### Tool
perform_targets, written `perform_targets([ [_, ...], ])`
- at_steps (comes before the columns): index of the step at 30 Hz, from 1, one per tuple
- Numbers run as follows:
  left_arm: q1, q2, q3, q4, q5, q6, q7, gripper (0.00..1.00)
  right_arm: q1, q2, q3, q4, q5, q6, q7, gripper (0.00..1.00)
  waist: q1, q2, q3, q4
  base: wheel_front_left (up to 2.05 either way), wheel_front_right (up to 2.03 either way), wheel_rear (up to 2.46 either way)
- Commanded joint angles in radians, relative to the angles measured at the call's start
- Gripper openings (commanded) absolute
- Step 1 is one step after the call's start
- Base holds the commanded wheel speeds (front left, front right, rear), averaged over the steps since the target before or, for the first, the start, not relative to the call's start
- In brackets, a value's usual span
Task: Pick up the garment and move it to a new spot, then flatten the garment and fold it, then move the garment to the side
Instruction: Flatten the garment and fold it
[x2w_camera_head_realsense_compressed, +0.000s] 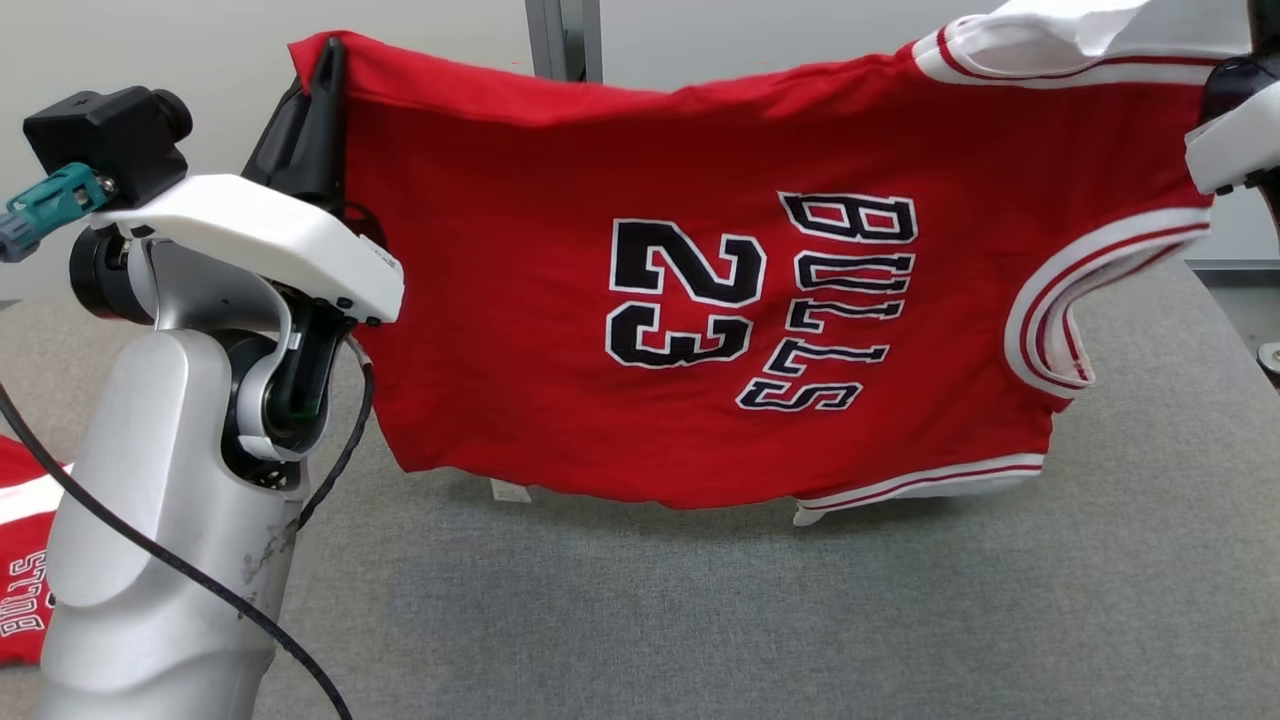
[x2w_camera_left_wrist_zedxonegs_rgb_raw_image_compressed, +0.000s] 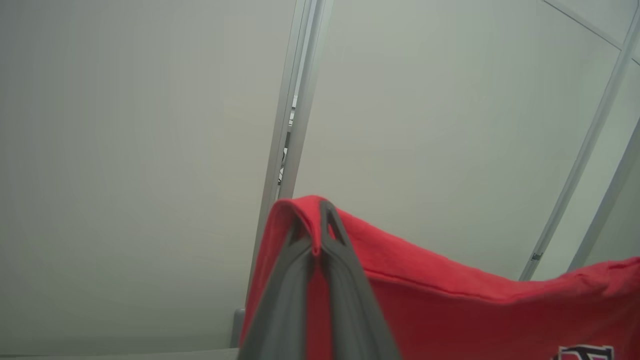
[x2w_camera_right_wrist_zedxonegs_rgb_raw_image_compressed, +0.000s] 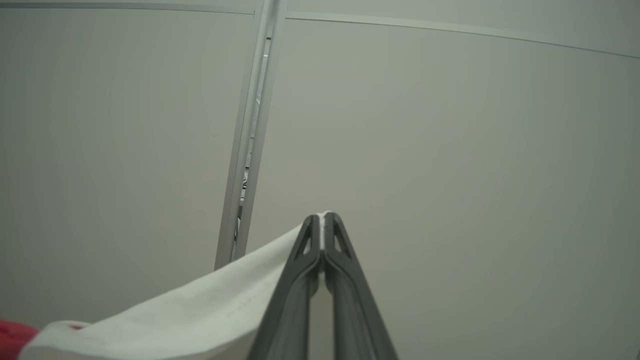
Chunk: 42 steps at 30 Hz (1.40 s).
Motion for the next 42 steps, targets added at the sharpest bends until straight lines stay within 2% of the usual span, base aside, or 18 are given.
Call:
perform_targets([
  [1, -0.006, 0.007, 0.001, -0.005, -0.002, 0.005, 0.004, 0.00, -0.020, -0.008, 0.001, -0.003, -0.001, 0.000, 0.010, 0.00, 0.0000, -0.0001, 0.011, 0.001, 0.00, 0.00, 0.00],
  [5, -0.058, 0.013, 0.006, -0.014, -0.018, 0.012, 0.052, 0.00, -0.074, -0.022, 0.020, -0.010, 0.010, 0.000, 0.044, 0.00, 0.0000, -0.0001, 0.071, -0.001, 0.00, 0.00, 0.00],
  [9, -0.175, 0.042, 0.006, -0.003, 0.004, 0.023, 0.106, 0.00, -0.206, -0.049, 0.057, -0.001, 0.036, 0.000, 0.090, 0.00, 0.0000, -0.0001, 0.200, -0.006, 0.00, 0.00, 0.00],
  [14, -0.418, 0.054, -0.020, 0.064, 0.048, 0.024, 0.161, 0.00, -0.458, -0.062, 0.105, 0.069, 0.077, 0.000, 0.111, 0.00, 0.0000, -0.0001, 0.388, -0.017, 0.00, 0.00, 0.00],
  [17, -0.632, 0.026, -0.023, 0.153, 0.057, 0.025, 0.173, 0.00, -0.657, -0.086, 0.143, 0.142, 0.100, 0.000, 0.121, 0.00, 0.0000, -0.0001, 0.526, -0.002, 0.00, 0.00, 0.00],
  [20, -0.813, -0.009, -0.039, 0.278, 0.095, 0.015, 0.102, 0.00, -0.843, -0.083, 0.165, 0.249, 0.092, 0.000, 0.047, 0.00, 0.0000, -0.0001, 0.601, 0.012, 0.00, 0.00, 0.00],
  [21, -0.813, -0.009, -0.039, 0.278, 0.095, 0.015, 0.102, 0.00, -0.843, -0.083, 0.165, 0.249, 0.092, 0.000, 0.047, 0.00, 0.0000, -0.0001, 0.601, 0.012, 0.00, 0.00, 0.00],
  [24, -0.966, -0.057, -0.014, 0.381, 0.091, 0.022, -0.026, 0.00, -0.987, -0.063, 0.151, 0.362, 0.077, 0.000, -0.062, 0.00, 0.0000, -0.0001, 0.643, 0.024, 0.00, 0.00, 0.00],
  [27, -1.036, -0.094, -0.008, 0.478, 0.078, 0.010, -0.146, 0.00, -1.059, -0.037, 0.152, 0.467, 0.070, 0.000, -0.168, 0.00, 0.0000, -0.0001, 0.673, 0.034, 0.00, 0.00, 0.00],
  [30, -1.076, -0.109, -0.017, 0.564, 0.065, -0.014, -0.237, 0.00, -1.075, -0.005, 0.179, 0.542, 0.094, 0.000, -0.253, 0.00, 0.0000, -0.0001, 0.695, 0.032, 0.00, 0.00, 0.00],
  [33, -1.097, -0.116, -0.026, 0.643, 0.044, -0.031, -0.278, 0.00, -1.068, -0.001, 0.224, 0.581, 0.122, 0.000, -0.301, 0.00, 0.0000, -0.0001, 0.730, 0.029, 0.00, 0.00, 0.00],
  [42, -1.064, -0.121, -0.065, 0.833, 0.018, -0.081, -0.379, 0.00, -0.951, 0.015, 0.304, 0.633, 0.212, 0.000, -0.335, 0.00, 0.0000, -0.0001, 0.796, 0.022, 0.00, 0.00, 0.00],
])
